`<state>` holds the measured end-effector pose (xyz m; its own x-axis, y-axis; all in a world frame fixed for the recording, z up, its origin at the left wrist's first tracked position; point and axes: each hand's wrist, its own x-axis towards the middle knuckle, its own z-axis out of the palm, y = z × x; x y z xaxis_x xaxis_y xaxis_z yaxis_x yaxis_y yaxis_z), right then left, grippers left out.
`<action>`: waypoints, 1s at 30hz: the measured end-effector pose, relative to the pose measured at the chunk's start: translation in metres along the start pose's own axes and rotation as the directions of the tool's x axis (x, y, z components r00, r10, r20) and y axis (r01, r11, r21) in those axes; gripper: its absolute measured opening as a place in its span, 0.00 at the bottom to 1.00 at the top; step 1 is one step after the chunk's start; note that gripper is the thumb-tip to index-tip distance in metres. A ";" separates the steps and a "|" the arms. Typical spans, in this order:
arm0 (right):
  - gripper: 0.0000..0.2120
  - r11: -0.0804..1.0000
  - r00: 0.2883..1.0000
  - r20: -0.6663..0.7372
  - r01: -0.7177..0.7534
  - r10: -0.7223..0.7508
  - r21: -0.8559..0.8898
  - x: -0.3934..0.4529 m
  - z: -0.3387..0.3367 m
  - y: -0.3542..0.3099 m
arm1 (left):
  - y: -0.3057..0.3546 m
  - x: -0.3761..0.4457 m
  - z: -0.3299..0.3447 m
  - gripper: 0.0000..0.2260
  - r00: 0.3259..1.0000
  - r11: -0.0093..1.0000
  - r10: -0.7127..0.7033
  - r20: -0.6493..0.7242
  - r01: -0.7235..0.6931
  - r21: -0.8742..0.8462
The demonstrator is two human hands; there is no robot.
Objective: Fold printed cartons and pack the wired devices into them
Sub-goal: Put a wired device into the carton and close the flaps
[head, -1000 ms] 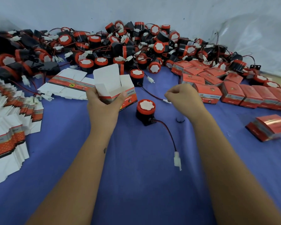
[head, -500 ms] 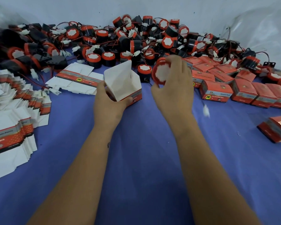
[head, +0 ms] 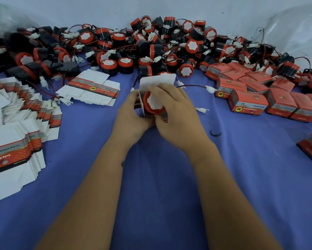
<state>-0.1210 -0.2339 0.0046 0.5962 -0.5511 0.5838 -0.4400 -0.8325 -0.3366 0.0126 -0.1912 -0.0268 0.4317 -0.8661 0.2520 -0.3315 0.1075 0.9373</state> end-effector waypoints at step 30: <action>0.16 0.399 0.729 -0.148 -0.184 0.669 0.898 -0.007 -0.016 0.009 | 0.003 -0.005 -0.007 0.27 0.981 0.998 -0.005 0.194 0.017 -0.060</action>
<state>-0.1399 -0.2366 0.0093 0.0410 -0.9500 0.3096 0.3184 -0.2813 -0.9052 0.0159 -0.1833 -0.0236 0.2628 -0.9447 0.1961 -0.2732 0.1220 0.9542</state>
